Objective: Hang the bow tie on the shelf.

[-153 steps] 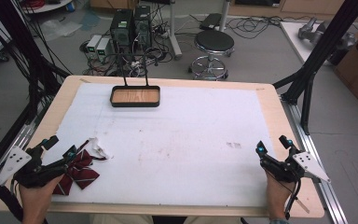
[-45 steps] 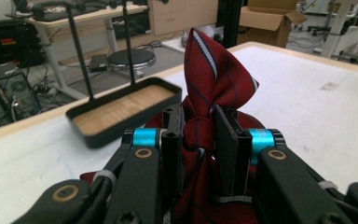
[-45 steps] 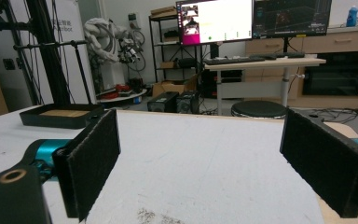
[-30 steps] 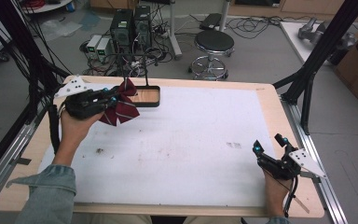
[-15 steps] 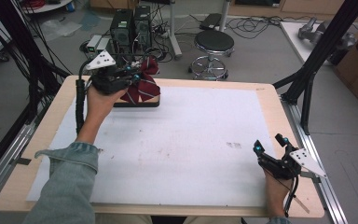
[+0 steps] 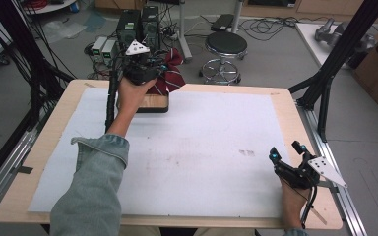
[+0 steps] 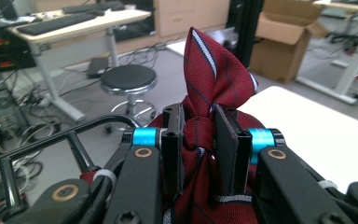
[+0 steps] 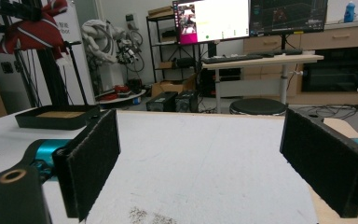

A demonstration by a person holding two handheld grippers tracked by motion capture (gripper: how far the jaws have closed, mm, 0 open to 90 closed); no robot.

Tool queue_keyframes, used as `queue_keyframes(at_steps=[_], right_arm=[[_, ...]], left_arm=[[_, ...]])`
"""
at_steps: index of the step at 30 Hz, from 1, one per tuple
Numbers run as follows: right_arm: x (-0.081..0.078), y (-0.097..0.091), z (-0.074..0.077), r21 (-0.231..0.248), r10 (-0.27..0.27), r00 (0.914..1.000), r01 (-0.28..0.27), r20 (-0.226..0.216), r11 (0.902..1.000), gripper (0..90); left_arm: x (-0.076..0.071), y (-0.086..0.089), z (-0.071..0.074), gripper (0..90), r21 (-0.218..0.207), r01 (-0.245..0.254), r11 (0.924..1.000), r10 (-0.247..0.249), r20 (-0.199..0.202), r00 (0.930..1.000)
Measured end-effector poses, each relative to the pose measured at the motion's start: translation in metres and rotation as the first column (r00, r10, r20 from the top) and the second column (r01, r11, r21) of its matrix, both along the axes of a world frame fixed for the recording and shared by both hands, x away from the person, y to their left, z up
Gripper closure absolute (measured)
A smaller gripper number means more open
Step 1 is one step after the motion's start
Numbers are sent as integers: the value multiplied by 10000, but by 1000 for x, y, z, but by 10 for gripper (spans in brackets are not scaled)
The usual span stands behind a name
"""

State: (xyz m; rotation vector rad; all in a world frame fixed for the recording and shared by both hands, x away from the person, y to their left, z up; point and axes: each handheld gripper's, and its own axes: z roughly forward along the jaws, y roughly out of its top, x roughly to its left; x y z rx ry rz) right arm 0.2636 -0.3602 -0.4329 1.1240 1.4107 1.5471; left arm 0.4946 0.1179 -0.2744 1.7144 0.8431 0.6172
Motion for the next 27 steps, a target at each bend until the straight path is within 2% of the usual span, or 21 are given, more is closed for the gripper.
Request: queue_keyframes(at_steps=[4,10,12,13,15,18,21,25,27], right_arm=[[0,-2,0,44,-18,10000,18,-12,10000,111],[1,-2,0,52,-9,10000,9,-26,10000,111],[0,-2,0,42,-8,10000,8,-52,10000,111],[0,-2,0,43,-7,10000,7,-59,10000,111],[0,-3,0,28,-22,10000,22,-9,10000,111],[0,-4,0,70,-25,10000,25,-41,10000,112],[0,-5,0,58,-35,10000,35,-6,10000,111],[0,-6,0,58,-27,10000,27,-50,10000,111],[1,-6,0,62,-20,10000,21,-54,10000,111]], left_arm=[[10,-3,-4,730,98,-237,9997,238,-115,9997],[22,-9,-5,730,152,-439,9989,440,-51,9990],[25,-12,-5,730,198,-482,9986,483,-54,9988],[28,-16,-4,730,400,-600,9974,599,36,9982],[32,-21,-3,730,427,-552,9976,549,69,9985],[37,-28,-2,730,720,-597,9956,596,44,9982],[44,-35,-3,730,665,-648,9957,650,-13,9979],[49,-44,-9,730,752,-549,9957,547,42,9985],[51,-51,-18,729,878,-537,9947,544,-61,9985]])
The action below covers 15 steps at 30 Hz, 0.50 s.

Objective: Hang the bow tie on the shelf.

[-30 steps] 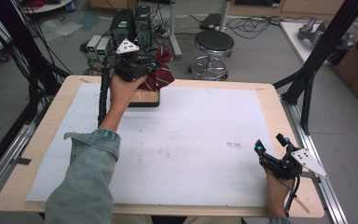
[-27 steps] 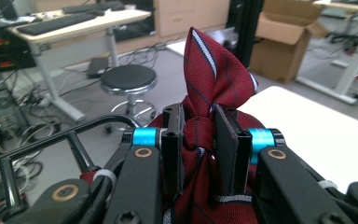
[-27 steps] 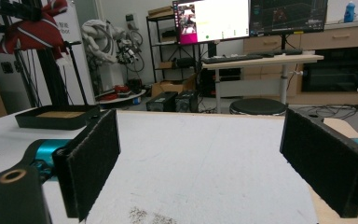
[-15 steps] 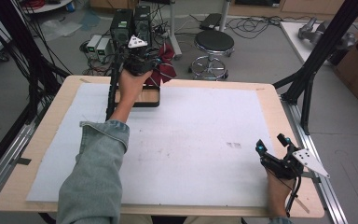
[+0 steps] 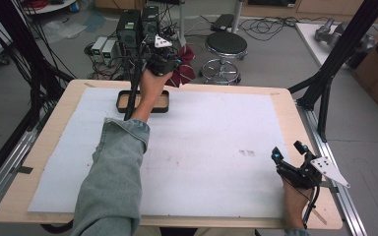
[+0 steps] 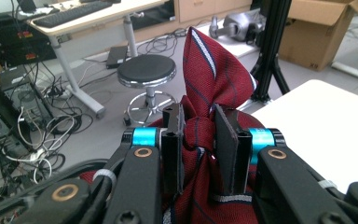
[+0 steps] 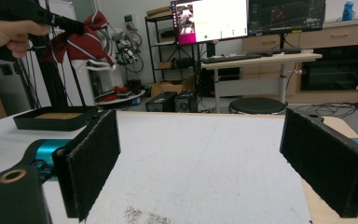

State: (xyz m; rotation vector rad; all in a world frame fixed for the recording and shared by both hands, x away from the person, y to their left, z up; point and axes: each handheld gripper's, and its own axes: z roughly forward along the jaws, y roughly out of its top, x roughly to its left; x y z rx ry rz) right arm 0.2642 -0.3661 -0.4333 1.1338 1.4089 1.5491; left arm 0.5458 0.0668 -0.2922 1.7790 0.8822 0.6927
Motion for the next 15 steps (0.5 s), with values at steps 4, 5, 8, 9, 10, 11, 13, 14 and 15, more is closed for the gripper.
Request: queue_keyframes(at_steps=[4,5,8,9,10,11,13,14,15], right_arm=[[0,0,0,-7,11,10000,-11,2,10000,112],[0,0,0,-7,11,10000,-11,2,10000,112],[0,0,0,3,4,10000,-4,-38,10000,111],[0,0,0,-22,6,10000,-6,-14,10000,112],[0,0,0,-11,3,10000,-3,-31,10000,111],[0,0,0,-22,12,10000,-12,-19,10000,111],[0,0,0,6,20,10000,-20,-29,10000,111],[0,0,0,-14,21,10000,-21,-38,10000,112],[0,0,0,1,11,10000,-11,-43,10000,111]], left_arm=[[0,-7,-8,729,104,159,9998,-159,-34,9999],[0,-11,-11,729,229,218,9995,-217,-24,9998],[-1,-18,-19,729,297,303,9991,-302,-33,9995],[-1,-20,-22,728,368,325,9988,-323,-65,9995],[-2,-22,-27,728,440,368,9984,-364,-86,9993],[-3,-22,-30,728,472,390,9981,-385,-119,9992],[-5,-22,-37,728,585,421,9974,-412,-168,9990],[-5,-22,-37,728,585,421,9974,-412,-168,9990],[-7,-20,-43,728,662,461,9967,-451,-168,9988]])
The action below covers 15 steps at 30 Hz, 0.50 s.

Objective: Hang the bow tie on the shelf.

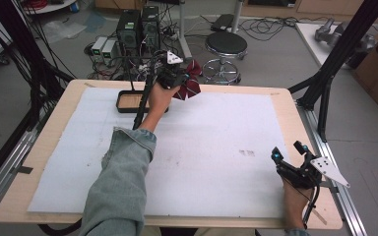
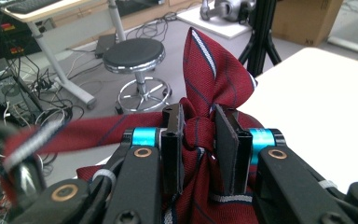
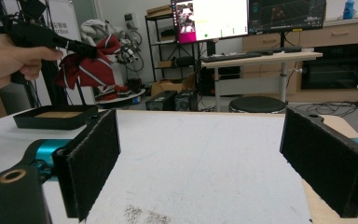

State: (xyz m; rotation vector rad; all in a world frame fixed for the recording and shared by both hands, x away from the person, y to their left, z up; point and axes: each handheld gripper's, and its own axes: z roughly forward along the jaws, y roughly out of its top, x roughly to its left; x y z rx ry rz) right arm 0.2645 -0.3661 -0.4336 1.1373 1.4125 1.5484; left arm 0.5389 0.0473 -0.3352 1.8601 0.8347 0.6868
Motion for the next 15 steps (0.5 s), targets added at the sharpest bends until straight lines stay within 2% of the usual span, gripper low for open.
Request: queue_keyframes(at_steps=[5,10,15], right_arm=[[1,1,0,-52,48,10000,-48,3,10000,112],[1,2,0,22,42,10000,-42,-67,10000,111],[0,2,0,41,62,9999,-61,-111,10000,111]], left_arm=[[-3,7,-8,727,-113,88,9999,-88,-14,10000],[-3,16,-13,726,-123,40,9999,-43,-211,9998],[-1,26,-19,722,-55,-210,9998,208,-230,9995]])
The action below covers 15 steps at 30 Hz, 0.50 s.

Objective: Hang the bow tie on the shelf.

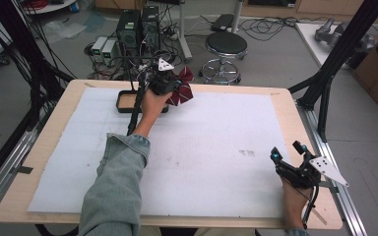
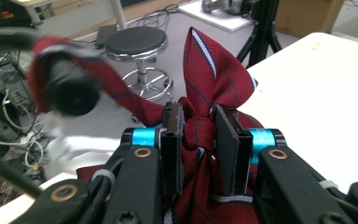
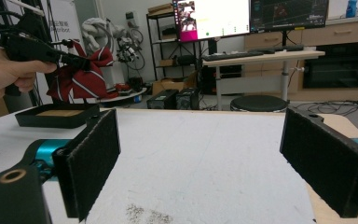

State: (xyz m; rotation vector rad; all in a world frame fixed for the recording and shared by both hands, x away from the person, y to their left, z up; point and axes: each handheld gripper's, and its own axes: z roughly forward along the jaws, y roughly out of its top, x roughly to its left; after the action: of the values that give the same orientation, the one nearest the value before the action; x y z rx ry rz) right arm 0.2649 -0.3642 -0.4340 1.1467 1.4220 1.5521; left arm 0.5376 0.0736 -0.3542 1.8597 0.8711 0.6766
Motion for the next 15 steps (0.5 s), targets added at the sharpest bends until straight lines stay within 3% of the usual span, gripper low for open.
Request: queue_keyframes(at_steps=[15], right_arm=[[1,-1,0,32,68,10000,-68,-15,10000,111]], left_arm=[[6,23,-9,702,312,-593,9978,595,-54,9982]])
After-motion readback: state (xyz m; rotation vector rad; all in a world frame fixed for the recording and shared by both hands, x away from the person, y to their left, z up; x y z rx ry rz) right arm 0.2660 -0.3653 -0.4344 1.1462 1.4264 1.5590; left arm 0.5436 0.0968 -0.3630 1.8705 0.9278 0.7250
